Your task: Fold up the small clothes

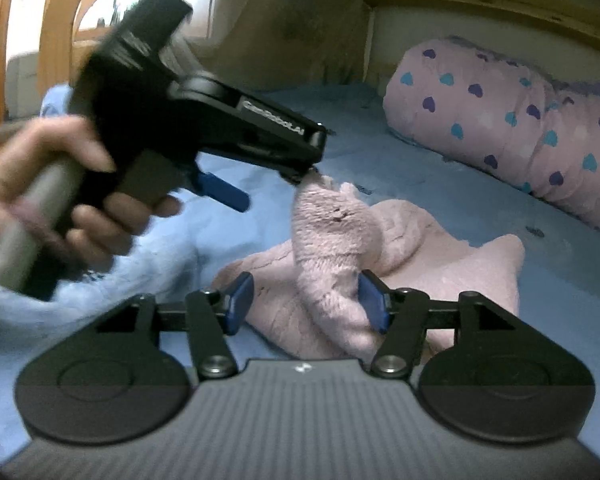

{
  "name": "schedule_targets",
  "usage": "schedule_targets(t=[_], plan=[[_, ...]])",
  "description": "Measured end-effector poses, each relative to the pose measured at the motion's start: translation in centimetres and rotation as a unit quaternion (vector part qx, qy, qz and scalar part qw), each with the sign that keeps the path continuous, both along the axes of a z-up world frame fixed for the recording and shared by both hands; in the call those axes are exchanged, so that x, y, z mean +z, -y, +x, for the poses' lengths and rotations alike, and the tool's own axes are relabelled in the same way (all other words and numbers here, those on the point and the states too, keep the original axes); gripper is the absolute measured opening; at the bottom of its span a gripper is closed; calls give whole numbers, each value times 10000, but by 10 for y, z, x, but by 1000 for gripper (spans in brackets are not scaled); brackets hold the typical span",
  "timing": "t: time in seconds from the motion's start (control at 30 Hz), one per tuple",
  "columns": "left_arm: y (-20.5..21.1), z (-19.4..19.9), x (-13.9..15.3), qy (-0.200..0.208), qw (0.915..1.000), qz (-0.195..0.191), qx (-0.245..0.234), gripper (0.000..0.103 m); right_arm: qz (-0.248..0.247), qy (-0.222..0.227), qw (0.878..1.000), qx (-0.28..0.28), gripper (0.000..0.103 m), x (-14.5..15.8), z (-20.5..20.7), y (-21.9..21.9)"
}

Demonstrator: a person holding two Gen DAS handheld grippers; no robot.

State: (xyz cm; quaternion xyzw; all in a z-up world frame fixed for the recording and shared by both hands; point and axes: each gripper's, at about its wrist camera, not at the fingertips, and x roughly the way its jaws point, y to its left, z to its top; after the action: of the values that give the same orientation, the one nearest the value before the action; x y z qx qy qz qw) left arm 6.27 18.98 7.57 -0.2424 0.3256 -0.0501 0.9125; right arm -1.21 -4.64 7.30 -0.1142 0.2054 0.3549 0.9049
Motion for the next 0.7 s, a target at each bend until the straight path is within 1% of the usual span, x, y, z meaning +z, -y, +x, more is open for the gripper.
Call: schedule_targets(t=[0.1,0.13,0.2,0.23,0.3,0.37,0.47,0.57,0.6,0.67,0.7], plan=[[3,4,1,72,9991,-368,-173,90,420,-161,9990,-76,59,10,-6,24],[6,3,2,117,9990,-372,-200,90,567,-225,9981,-112,59,13,-5,33],[15,4,5,202,9992,-157,-310,90,923,-360,9949,-209,59,18,-5,51],[21,5,5,190,9992,11,-351,90,1126,-429,9923,-295,59,19,-3,59],[31,10,-1,52,9989,240,-400,90,1556,-590,9843,-588,59,19,4,77],[37,17,-9,-131,9986,304,-413,91,1823,-685,9756,-1016,59,16,13,89],[43,25,-23,-365,9976,428,-404,90,1916,-782,9629,-1733,61,4,28,98],[49,30,-33,-438,9967,535,-425,88,2086,-1055,9492,-2108,61,-12,40,103],[51,29,-35,-380,9964,628,-421,85,2162,-1143,9455,-2150,61,-18,42,104],[58,27,-35,-228,9948,887,-446,64,2367,-1230,9397,-2141,61,-28,43,106],[59,25,-35,-179,9945,922,-469,59,2449,-1235,9376,-2136,61,-32,43,106]])
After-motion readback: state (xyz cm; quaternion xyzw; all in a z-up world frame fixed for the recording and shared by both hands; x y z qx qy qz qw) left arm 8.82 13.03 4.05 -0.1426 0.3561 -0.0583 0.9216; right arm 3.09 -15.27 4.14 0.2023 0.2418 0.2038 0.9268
